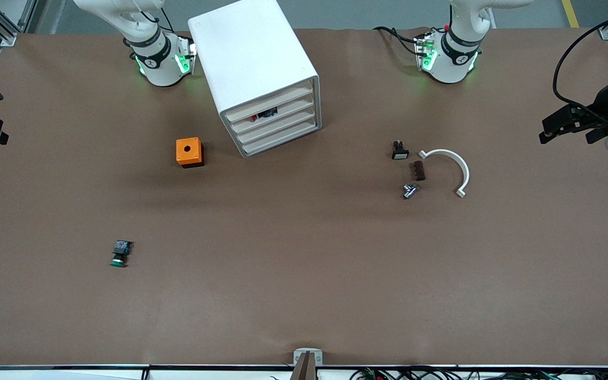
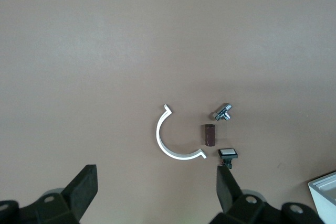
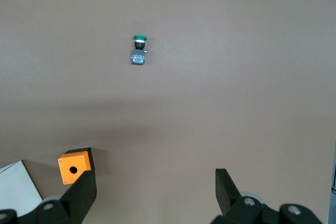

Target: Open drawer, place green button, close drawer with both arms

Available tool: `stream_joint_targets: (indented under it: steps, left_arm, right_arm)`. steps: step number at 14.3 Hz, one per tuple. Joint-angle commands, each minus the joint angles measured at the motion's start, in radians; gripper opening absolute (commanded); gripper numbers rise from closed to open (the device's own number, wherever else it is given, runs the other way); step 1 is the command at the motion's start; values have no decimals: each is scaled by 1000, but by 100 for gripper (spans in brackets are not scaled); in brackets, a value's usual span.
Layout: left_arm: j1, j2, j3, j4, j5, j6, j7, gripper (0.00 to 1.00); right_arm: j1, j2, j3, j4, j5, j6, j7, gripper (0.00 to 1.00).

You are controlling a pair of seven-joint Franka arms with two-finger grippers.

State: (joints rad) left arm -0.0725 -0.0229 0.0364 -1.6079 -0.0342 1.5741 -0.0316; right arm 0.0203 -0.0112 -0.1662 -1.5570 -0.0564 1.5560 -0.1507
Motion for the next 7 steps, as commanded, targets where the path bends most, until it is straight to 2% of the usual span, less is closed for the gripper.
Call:
stream_joint_targets:
  steps: [1,7]
  left_arm:
    - [14,-2,-10,6,10,-13,18,100]
    - [17,8,-7,5,8,-20,12,100]
  right_arm:
    - [-17,14,11,25,-3,-13,-12,100]
    - [-16,17,13,25,-2,-14,-3,100]
